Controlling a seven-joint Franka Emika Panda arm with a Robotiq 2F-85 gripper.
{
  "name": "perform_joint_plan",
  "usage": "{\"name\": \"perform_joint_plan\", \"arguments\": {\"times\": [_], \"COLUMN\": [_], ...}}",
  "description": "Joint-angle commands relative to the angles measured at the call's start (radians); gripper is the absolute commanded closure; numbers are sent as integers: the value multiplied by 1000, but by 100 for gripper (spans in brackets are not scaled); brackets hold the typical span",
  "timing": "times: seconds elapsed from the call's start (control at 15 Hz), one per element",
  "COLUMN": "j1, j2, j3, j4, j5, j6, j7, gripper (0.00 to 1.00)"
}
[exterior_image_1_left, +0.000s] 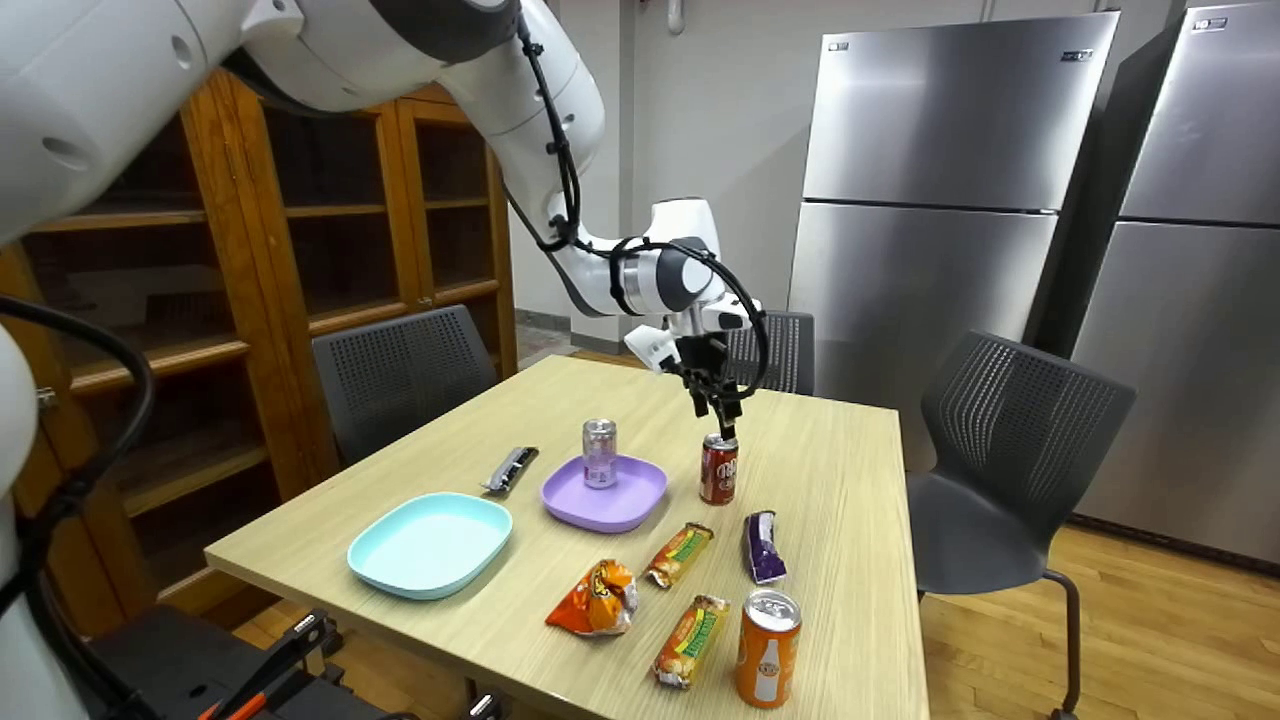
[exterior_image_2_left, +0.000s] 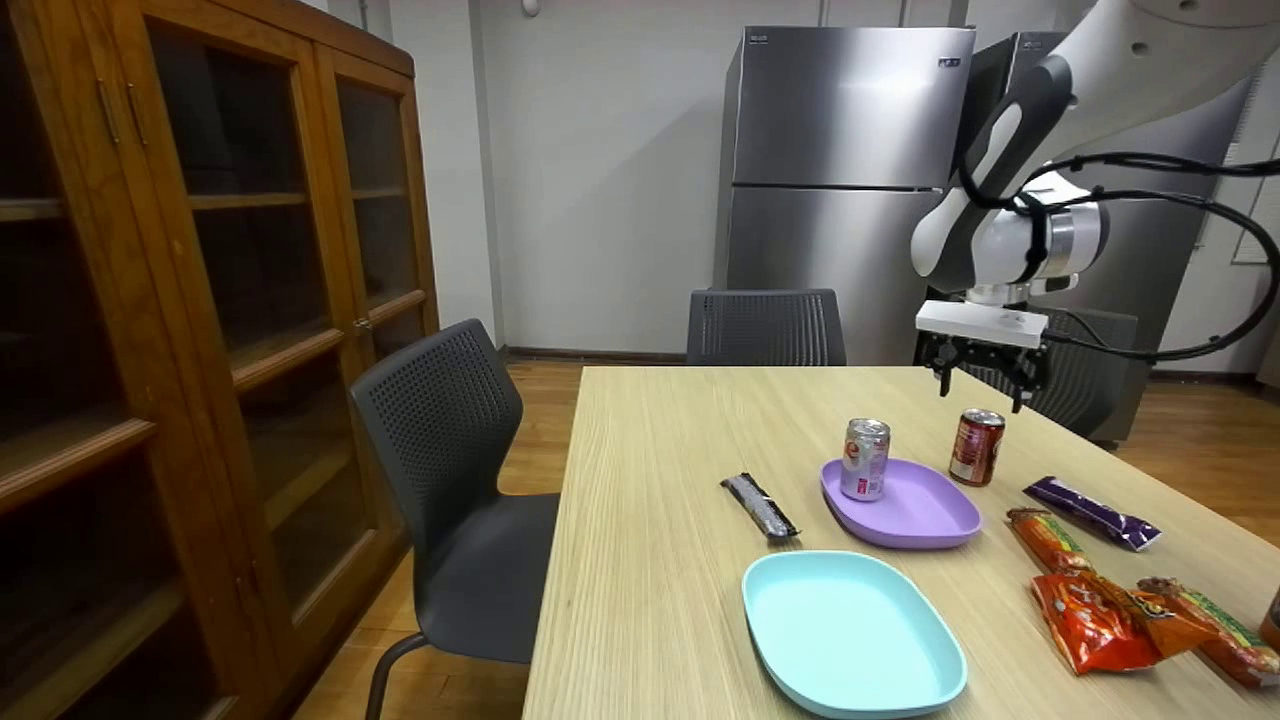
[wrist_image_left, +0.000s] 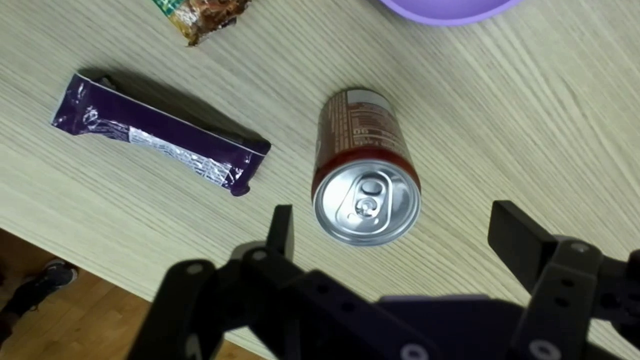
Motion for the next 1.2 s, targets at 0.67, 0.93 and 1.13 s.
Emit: {"name": "perform_joint_plan", "arguments": {"times": [0.67, 0.93, 1.13], "j1": [-12, -13, -14], "j2": [155, 169, 167], "j3": [-19, -19, -19], "j4": [200, 220, 222], "j5": [-23, -25, -28], "j6": [-113, -129, -136], "j7": [96, 98, 96], "gripper": [0, 35, 58]}}
